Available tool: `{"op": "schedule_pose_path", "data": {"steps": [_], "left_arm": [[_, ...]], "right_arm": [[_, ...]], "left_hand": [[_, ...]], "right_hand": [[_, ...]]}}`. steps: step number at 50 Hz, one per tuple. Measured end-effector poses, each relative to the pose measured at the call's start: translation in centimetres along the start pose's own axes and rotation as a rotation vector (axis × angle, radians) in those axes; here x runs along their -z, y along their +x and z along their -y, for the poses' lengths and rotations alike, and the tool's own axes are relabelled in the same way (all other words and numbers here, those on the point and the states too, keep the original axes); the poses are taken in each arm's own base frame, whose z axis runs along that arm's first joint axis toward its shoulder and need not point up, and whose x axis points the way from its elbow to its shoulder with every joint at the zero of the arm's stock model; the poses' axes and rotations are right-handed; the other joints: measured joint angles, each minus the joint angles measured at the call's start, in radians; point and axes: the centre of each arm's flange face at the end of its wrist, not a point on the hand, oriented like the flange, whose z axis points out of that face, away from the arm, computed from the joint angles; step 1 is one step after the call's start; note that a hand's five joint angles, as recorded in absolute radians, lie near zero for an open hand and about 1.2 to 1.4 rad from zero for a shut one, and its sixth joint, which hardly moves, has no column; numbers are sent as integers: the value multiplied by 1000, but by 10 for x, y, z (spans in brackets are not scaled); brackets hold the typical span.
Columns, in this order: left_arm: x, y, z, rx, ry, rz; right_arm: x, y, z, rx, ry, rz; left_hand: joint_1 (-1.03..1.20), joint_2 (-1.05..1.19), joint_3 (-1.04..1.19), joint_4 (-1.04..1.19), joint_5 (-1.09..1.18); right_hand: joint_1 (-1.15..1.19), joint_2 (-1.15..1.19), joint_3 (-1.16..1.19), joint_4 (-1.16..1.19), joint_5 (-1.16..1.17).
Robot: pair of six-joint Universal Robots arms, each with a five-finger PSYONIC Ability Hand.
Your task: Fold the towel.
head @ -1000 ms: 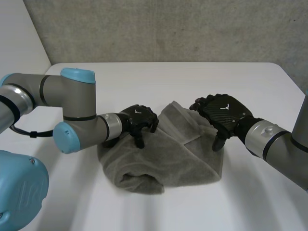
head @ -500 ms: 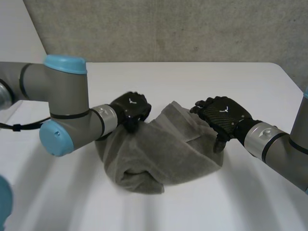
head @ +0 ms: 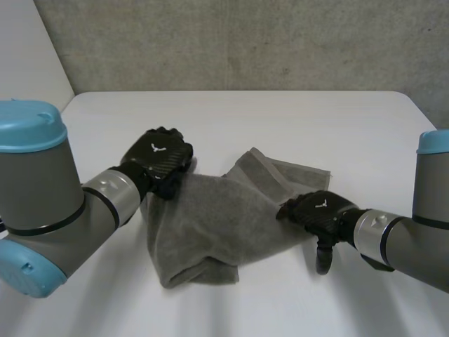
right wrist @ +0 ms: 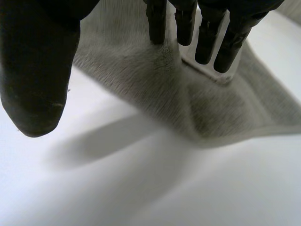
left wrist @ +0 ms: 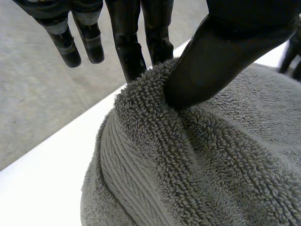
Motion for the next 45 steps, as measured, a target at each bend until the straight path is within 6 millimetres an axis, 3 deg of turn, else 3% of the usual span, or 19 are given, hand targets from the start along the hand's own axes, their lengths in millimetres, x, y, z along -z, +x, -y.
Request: {"op": "schedule_pose_path", "data": {"steps": [12,23,38,45], "left_arm": [[13,-2,3,27,8,42],[29,0,-3,27,2,42],[47,11,-30,38,-61,27],[50,14,-34,38,-81,21]], "right_arm": [[-14,15,-1,-147,72,-113],[-14,27,6,-196,124,-179],[-32,24,-5,-190,114,-163],[-34,25,-5,-183,118,-165]], "left_hand": [[0,0,0,0,0],[0,0,0,0,0],[0,-6,0,0,-7],[-670,-709,0,0,-724]], "right_hand": [[0,0,0,0,0],[0,0,0,0,0],[0,0,0,0,0],[0,0,0,0,0]]}}
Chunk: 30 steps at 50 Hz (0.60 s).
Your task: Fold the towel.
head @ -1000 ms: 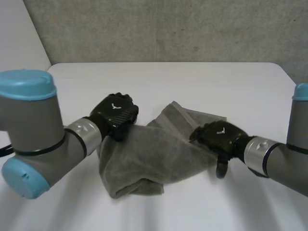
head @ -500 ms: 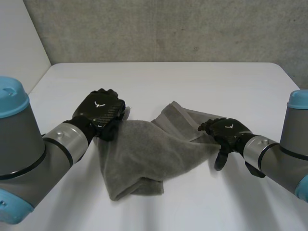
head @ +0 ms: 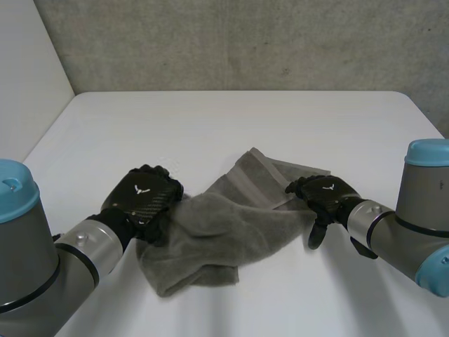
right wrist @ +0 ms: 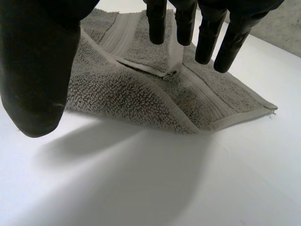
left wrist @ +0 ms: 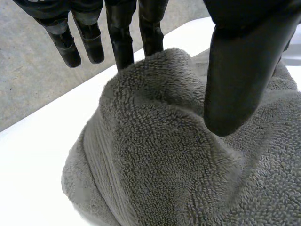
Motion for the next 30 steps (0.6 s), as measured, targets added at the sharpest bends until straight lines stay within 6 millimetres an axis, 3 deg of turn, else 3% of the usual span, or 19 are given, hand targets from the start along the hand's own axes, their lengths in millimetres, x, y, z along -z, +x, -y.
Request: {"op": "schedule_pose_path", "data": {"steps": [4,13,18,23,30], "left_arm": [[0,-4,9,-4,25,12],[-3,-17,57,-27,165,41],[-22,-19,76,-39,192,22],[-55,-14,75,-46,126,-60],[-108,-12,45,-52,-61,-197]], "right_arm": [[1,0,2,3,5,-1],[4,0,5,9,15,3],[6,-1,6,10,17,6],[7,-2,4,10,12,8],[8,-2,3,9,7,8]], "left_hand": [[-50,-52,0,0,-74],[-69,-74,0,0,-102],[-68,-74,0,0,-83],[-67,-72,0,0,-68],[-47,-56,0,0,-35]], "right_hand": [[0,0,0,0,0],[0,0,0,0,0],[0,0,0,0,0],[0,0,0,0,0],[0,0,0,0,0]]}}
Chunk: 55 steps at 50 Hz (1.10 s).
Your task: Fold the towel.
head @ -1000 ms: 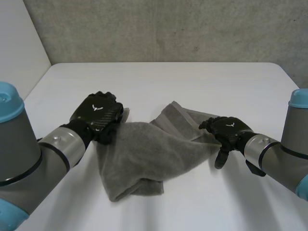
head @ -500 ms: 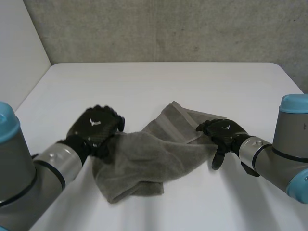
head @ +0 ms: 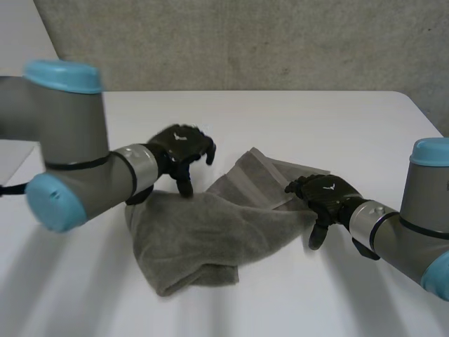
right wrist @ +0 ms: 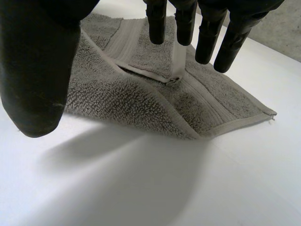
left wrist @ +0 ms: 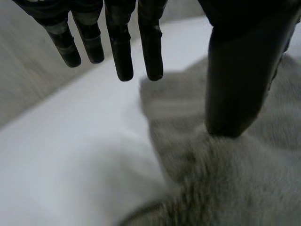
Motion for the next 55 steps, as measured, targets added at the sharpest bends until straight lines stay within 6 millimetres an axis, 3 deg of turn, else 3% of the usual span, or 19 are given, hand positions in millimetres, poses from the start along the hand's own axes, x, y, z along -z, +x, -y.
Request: {"op": "schedule_pose_path", "data": {"steps": [7,17,29,32,34,36,45,55], "left_arm": [[-30,-6,-28,28,-131,-59],[-33,-3,-43,-1,-218,-93],[-14,2,-43,-1,-296,-117],[-8,1,-37,-2,-287,-111],[2,0,-27,-6,-265,-98],[7,-1,-21,-11,-247,-88],[26,2,-3,-43,-150,-40],[47,18,-5,-12,-77,-20]], "right_arm": [[0,0,-1,2,-1,0],[-1,0,-2,4,-2,3],[-2,-1,-7,67,-18,8],[-2,-2,-7,75,-20,9],[-1,-2,-8,80,-21,10],[-1,-2,-8,80,-22,10],[-1,-3,-9,78,-23,12],[-7,2,-1,88,47,-18]], "left_hand": [[4,6,0,0,5],[69,74,0,0,63],[314,335,0,0,327],[448,473,0,0,464],[666,687,0,0,682],[711,775,0,0,758],[711,796,0,0,774],[711,796,0,0,774]], "right_hand": [[0,0,0,0,0],[0,0,0,0,0],[0,0,0,0,0],[0,0,0,0,0],[0,0,0,0,0],[0,0,0,0,0],[27,3,0,0,3],[75,54,0,0,85]]}}
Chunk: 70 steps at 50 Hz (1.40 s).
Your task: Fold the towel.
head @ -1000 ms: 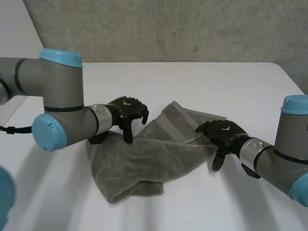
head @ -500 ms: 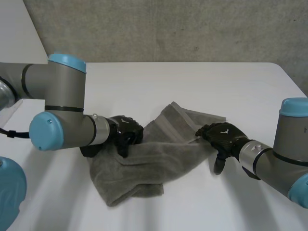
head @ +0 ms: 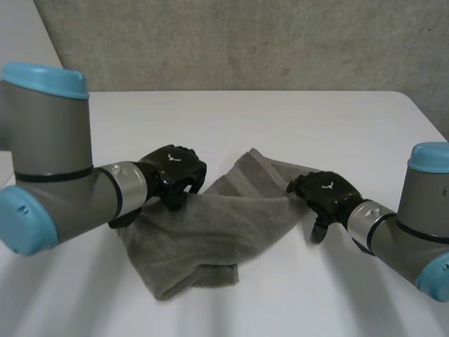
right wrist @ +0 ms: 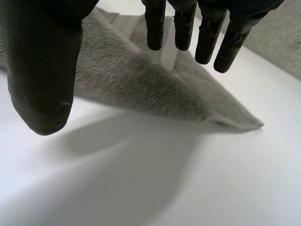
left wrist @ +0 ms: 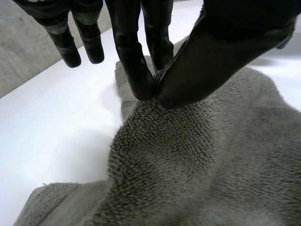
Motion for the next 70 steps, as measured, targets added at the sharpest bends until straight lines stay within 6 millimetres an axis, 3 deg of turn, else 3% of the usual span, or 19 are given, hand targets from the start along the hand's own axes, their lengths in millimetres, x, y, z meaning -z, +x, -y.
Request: {"op": "schedule_pose_path", "data": {"steps": [12,20,29,31,34,38,46,51,54,58,64,66,70], "left_arm": [[28,19,-10,29,30,-7],[43,25,-6,13,66,1],[61,28,1,5,111,16],[63,28,2,11,119,18],[64,27,3,20,127,21],[66,27,2,36,130,25],[68,28,-6,53,107,24],[72,27,-11,60,98,34],[72,21,-12,65,102,53],[68,4,-11,71,125,106],[39,-29,0,50,211,181],[24,-41,6,37,253,200],[-4,-63,30,0,368,246]], "right_arm": [[-9,10,16,-32,101,-36],[-20,11,12,-42,97,-18],[-35,2,1,-49,96,88],[-36,0,1,-50,99,108],[-34,1,4,-49,109,122],[-22,10,19,-41,140,109],[34,39,65,-10,229,55],[63,35,77,36,223,118],[69,32,78,72,209,146],[68,27,79,152,187,169],[37,14,89,326,205,143],[25,10,98,388,242,109],[4,17,145,528,429,-81]], "left_hand": [[0,0,0,0,4],[0,0,0,0,4],[0,0,0,0,4],[0,0,0,0,4],[0,0,0,0,4],[0,0,0,0,4],[0,0,0,0,4],[0,0,0,0,4],[0,0,0,0,4],[0,0,0,0,4],[0,0,0,0,4],[0,0,0,0,4],[1,0,0,0,4]], "right_hand": [[-3,-2,0,0,-15],[51,44,0,0,43],[876,901,0,0,881],[998,992,0,0,998],[1002,993,0,0,1007],[1002,993,0,0,1007],[1002,993,0,0,1007],[1002,993,0,0,1007],[1002,993,0,0,1007],[1002,993,0,0,1007],[1002,993,0,0,1007],[1002,994,0,0,1007],[1002,994,0,0,1007]]}}
